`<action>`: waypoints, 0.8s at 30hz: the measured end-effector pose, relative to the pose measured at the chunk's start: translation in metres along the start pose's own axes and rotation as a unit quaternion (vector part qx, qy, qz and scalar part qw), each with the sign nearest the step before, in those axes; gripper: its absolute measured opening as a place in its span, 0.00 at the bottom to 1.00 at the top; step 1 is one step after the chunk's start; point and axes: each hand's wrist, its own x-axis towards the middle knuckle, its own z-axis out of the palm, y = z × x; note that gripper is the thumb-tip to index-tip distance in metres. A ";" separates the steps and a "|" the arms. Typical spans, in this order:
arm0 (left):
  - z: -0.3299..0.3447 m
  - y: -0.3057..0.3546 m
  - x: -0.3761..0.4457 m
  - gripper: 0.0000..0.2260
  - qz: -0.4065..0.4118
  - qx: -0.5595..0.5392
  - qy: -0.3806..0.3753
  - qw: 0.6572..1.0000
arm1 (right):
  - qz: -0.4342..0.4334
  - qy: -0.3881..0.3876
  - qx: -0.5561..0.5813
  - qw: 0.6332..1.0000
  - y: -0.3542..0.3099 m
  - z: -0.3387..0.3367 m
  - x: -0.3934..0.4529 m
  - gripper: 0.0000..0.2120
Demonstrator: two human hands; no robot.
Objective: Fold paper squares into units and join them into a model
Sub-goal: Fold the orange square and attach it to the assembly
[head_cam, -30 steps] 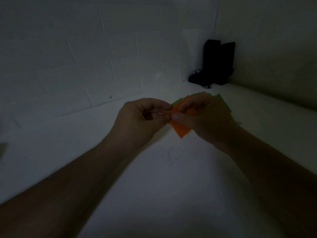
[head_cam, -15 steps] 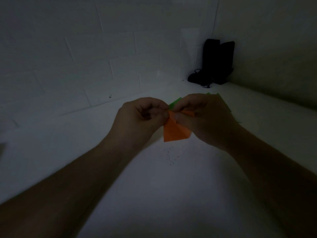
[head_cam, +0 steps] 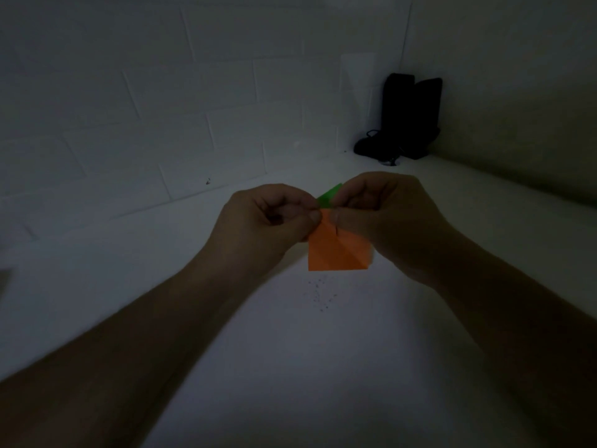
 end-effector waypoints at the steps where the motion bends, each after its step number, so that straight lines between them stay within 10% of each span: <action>1: 0.000 0.000 0.000 0.05 -0.003 -0.004 -0.003 1.000 | 0.002 -0.004 0.002 1.000 0.000 0.000 0.000 0.07; 24: 0.001 0.005 -0.001 0.04 -0.062 -0.031 -0.010 0.998 | 0.049 -0.020 -0.007 0.999 0.000 0.001 0.001 0.06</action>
